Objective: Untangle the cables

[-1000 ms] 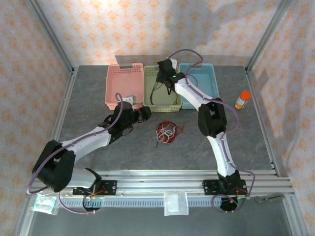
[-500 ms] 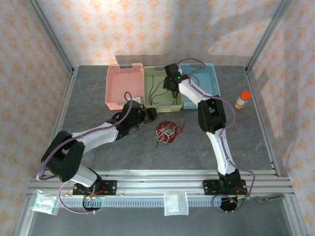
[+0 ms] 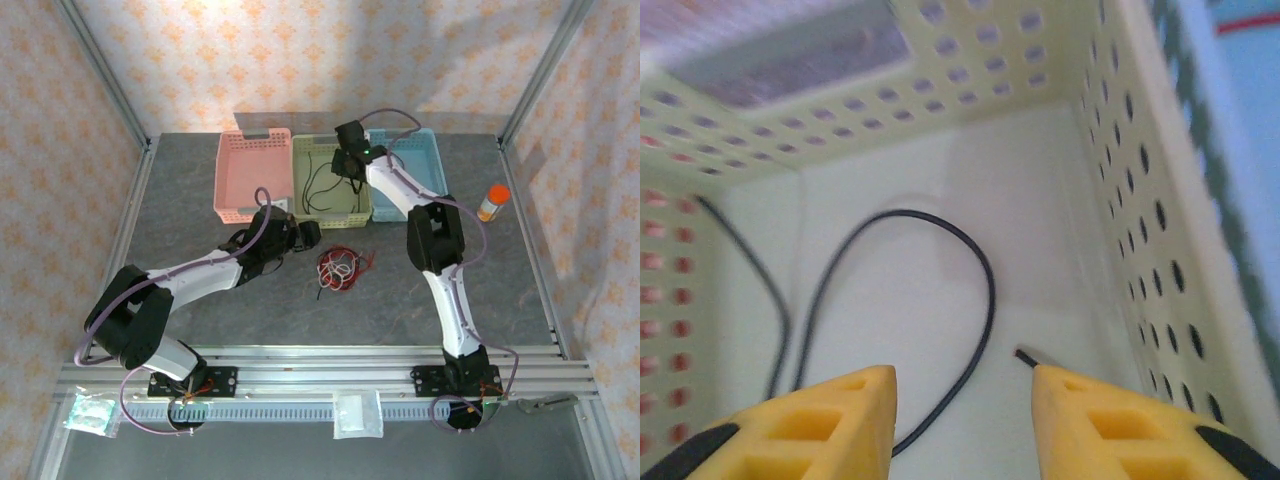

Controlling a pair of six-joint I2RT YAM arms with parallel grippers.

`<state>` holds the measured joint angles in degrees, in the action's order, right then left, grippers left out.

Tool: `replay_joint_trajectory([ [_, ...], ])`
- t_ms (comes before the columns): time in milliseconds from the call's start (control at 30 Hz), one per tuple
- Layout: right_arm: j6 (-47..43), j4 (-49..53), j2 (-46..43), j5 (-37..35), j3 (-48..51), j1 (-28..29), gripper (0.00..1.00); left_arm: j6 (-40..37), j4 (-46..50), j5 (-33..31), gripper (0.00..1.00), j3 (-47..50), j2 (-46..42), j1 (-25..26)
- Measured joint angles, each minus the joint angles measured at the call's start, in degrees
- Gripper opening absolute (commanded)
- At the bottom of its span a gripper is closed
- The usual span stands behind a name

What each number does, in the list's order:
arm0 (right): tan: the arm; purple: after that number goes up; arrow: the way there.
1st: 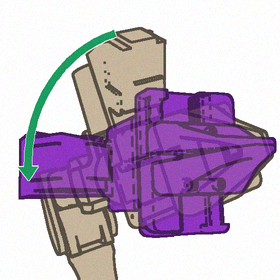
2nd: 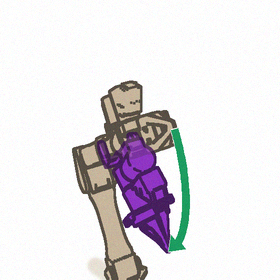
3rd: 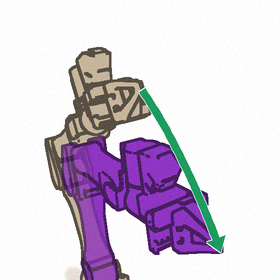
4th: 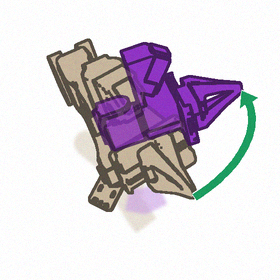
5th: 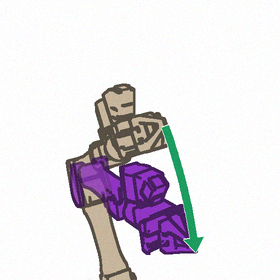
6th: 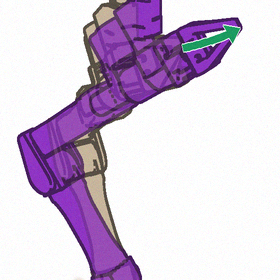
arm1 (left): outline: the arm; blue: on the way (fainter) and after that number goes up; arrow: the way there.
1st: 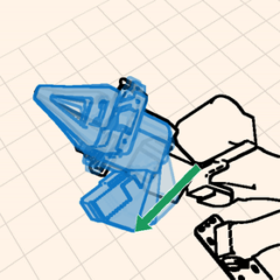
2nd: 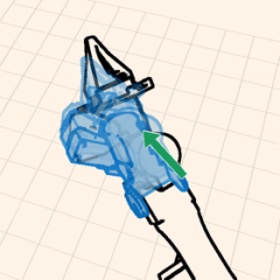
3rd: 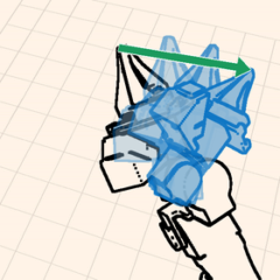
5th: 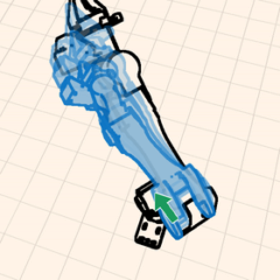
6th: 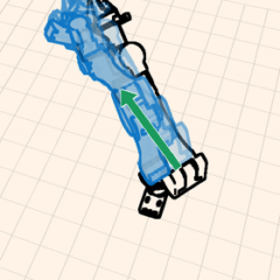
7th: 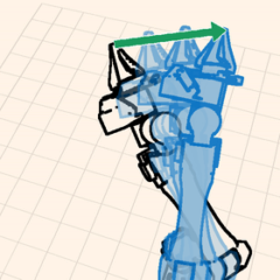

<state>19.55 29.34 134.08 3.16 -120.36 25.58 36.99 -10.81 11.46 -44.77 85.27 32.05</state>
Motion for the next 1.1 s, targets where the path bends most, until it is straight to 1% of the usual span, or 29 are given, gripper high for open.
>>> replay_joint_trajectory([
  [100, -0.72, -1.79, -8.41, 0.24, 6.8, 0.7, 0.38, -1.11, 2.49, -0.85, 0.72, -1.75, 0.0, 1.81],
  [267, -1.4, -6.67, -25.29, 0.61, 21.94, 3.34, 0.36, -3.56, 5.05, -2.97, 0.71, -3.74, 0.0, 6.01],
  [367, -1.33, -9.79, -33.92, 0.92, 31.89, 4.72, 0.34, -4.42, 7.15, -3.85, 0.7, -3.87, 0.0, 8.85],
  [500, -0.85, -11.56, -42.86, 0.96, 44.78, 4.98, 0.31, -5.07, 8.79, -4.57, 0.65, -3.91, 0.04, 12.07],
  [567, -0.7, -11.87, -47.1, 1.25, 51.71, 4.9, 0.3, -5.18, 8.94, -4.66, 0.64, -3.93, 0.28, 13.38],
  [733, -1.31, -11.96, -56.26, 3.85, 65.51, 4.87, 0.31, -3.32, 7.69, -4.04, 0.64, -3.04, 0.52, 14.34],
  [867, -2.86, -12.57, -61.81, 8.41, 73.96, 5.25, 0.31, 0.57, 2.99, -2.45, 0.64, 1.86, 0.22, 14.36],
  [967, -3.89, -13.99, -63.91, 12.22, 78.44, 6.1, 0.32, 3.82, -0.61, -1.18, 0.64, 6.4, -0.59, 14.36],
  [1100, -5.25, -17.42, -64.35, 16.44, 82.36, 6.64, 0.33, 8.11, -5.22, -0.09, 0.64, 10.95, -2.29, 14.34],
])
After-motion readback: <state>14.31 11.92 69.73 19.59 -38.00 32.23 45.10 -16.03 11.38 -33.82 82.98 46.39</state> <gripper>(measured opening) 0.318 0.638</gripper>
